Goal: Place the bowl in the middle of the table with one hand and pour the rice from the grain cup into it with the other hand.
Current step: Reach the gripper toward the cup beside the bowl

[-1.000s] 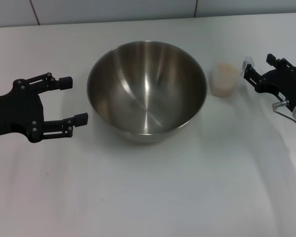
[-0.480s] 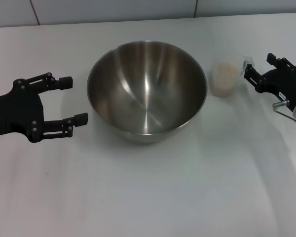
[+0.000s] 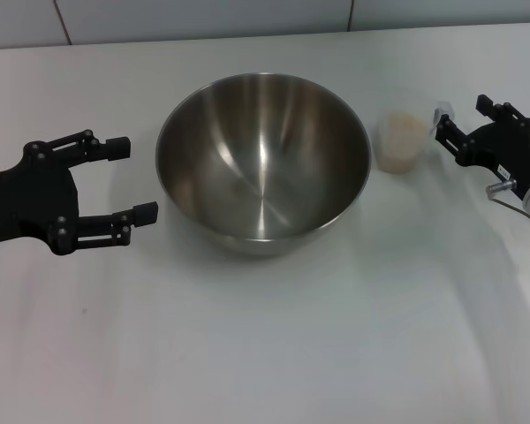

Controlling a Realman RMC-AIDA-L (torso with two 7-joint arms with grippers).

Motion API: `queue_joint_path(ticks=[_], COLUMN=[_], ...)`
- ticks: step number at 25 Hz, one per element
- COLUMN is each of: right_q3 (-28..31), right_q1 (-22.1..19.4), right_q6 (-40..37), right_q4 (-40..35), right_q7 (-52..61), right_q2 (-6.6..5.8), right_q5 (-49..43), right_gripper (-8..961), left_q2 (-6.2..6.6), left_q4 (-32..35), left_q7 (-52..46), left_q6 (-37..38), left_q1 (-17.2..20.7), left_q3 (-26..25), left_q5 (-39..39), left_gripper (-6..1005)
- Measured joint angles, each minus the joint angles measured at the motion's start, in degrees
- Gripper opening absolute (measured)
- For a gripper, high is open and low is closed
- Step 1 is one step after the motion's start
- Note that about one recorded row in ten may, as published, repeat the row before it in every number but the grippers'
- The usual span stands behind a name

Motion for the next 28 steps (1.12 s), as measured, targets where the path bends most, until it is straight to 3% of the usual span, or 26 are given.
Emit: queue_joint_path(ticks=[9,14,17,28], right_q3=[0.02,0.02,0.02,0.03], right_q1=[-0.4,-0.43,-0.46,-0.53], right_q6=[-0.09,-0.04,-0.03,0.03], right_q4=[-0.12,-0.03,-0.02,0.15], right_q7=[0.0,0.0,0.0,0.0], right_q2=[0.05,0.09,0.09,0.09], right_q5=[-0.05,-0.05,-0.05,-0.02], right_gripper=[548,320,136,4], left_q2=[0.07,0.09,0.09,0.09], left_q4=[0.0,0.0,0.08,0.33], left_q7=[0.0,0.0,0.0,0.0], left_q6=[0.04,0.02,0.0,0.07], left_q1=[0.11,0.21,0.31,0.52], left_q3=[0.0,0.0,0.0,0.0], left_q5=[0.0,0.0,0.0,0.0], left_gripper=[859,860,859,859])
